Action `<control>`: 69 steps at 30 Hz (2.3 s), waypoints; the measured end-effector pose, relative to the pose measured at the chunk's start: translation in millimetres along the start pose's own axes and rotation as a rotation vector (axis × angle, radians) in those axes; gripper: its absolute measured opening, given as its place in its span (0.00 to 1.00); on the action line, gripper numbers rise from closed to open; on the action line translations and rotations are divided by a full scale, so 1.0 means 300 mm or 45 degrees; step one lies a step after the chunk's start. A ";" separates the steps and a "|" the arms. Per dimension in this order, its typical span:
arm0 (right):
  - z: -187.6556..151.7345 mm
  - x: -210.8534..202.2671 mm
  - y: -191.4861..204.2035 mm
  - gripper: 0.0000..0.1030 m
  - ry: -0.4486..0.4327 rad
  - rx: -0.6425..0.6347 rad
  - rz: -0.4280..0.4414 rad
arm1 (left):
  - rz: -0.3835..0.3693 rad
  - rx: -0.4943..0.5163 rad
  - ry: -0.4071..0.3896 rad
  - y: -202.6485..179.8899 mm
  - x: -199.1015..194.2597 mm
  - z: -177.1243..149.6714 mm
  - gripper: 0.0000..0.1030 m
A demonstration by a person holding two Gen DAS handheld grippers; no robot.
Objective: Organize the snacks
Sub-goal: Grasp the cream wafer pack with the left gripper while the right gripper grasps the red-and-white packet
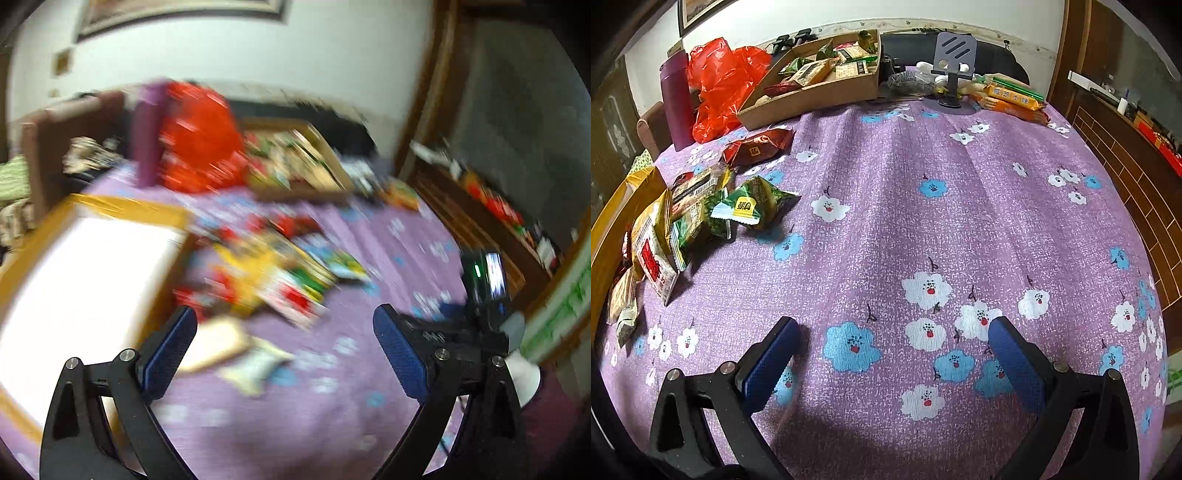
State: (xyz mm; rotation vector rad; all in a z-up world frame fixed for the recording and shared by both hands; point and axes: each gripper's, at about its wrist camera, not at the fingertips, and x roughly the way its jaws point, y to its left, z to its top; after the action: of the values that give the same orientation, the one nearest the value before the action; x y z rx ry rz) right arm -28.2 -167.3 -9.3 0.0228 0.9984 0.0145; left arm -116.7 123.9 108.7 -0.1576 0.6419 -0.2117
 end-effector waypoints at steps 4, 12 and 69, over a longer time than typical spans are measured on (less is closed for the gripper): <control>0.016 -0.003 0.002 0.95 0.055 0.006 -0.005 | 0.162 -0.061 -0.248 0.153 -0.204 0.026 0.95; 0.039 -0.170 0.146 0.82 -0.141 -0.102 0.192 | 0.140 -0.065 -0.398 0.235 -0.271 0.033 1.00; 0.052 -0.096 0.400 0.28 -0.161 -0.154 0.626 | 0.065 0.784 0.522 -0.047 0.340 -0.109 0.51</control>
State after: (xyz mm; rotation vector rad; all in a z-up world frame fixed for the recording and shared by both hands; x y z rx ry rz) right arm -31.0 -48.2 26.5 0.1561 0.8437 0.5170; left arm -58.8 82.9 27.2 0.5064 0.9567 -0.3878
